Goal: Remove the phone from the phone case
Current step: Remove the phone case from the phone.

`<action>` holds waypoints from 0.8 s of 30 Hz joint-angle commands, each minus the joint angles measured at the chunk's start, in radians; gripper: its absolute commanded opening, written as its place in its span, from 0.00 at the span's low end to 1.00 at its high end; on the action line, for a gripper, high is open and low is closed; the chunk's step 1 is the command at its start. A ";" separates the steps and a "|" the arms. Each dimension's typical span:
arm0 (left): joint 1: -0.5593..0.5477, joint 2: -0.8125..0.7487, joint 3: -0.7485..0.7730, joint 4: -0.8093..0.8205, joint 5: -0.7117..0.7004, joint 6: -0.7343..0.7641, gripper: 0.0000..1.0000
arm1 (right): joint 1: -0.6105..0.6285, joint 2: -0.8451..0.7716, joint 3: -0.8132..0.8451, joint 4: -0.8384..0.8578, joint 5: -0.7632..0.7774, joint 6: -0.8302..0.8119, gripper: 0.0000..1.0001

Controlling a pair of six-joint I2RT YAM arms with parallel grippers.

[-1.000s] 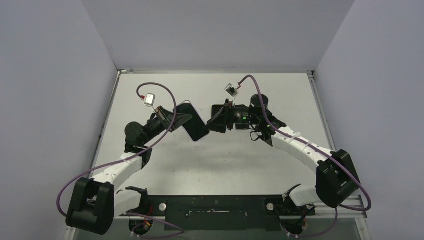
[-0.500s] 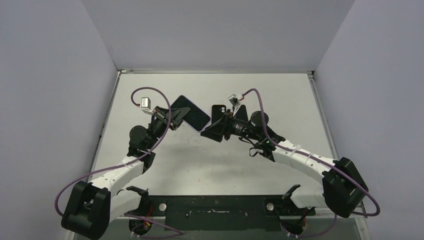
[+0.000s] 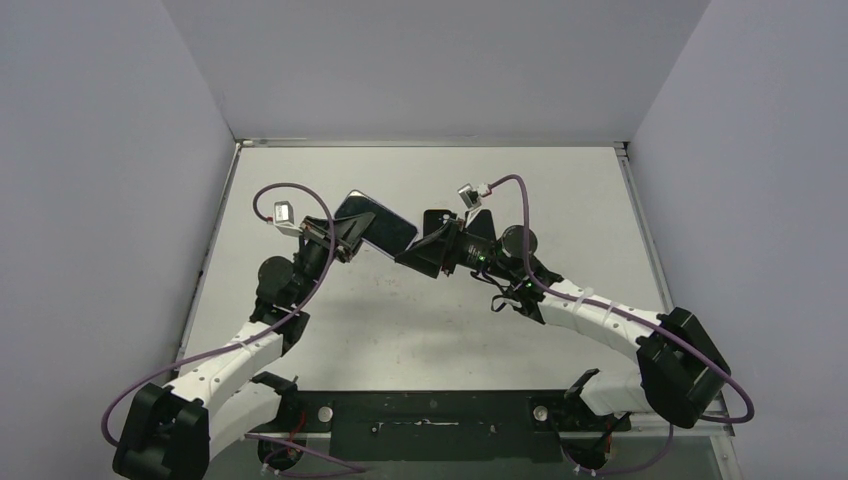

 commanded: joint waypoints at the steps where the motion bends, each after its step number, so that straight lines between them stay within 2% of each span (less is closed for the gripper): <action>1: -0.022 -0.039 0.001 0.068 -0.060 -0.016 0.00 | 0.013 0.011 0.011 0.080 0.018 0.016 0.62; 16: -0.041 -0.033 0.002 0.087 -0.096 -0.013 0.00 | 0.036 0.035 0.023 0.042 0.046 0.003 0.47; 24: -0.044 -0.040 -0.007 0.088 -0.101 -0.017 0.00 | 0.038 0.050 0.016 0.068 0.062 -0.001 0.34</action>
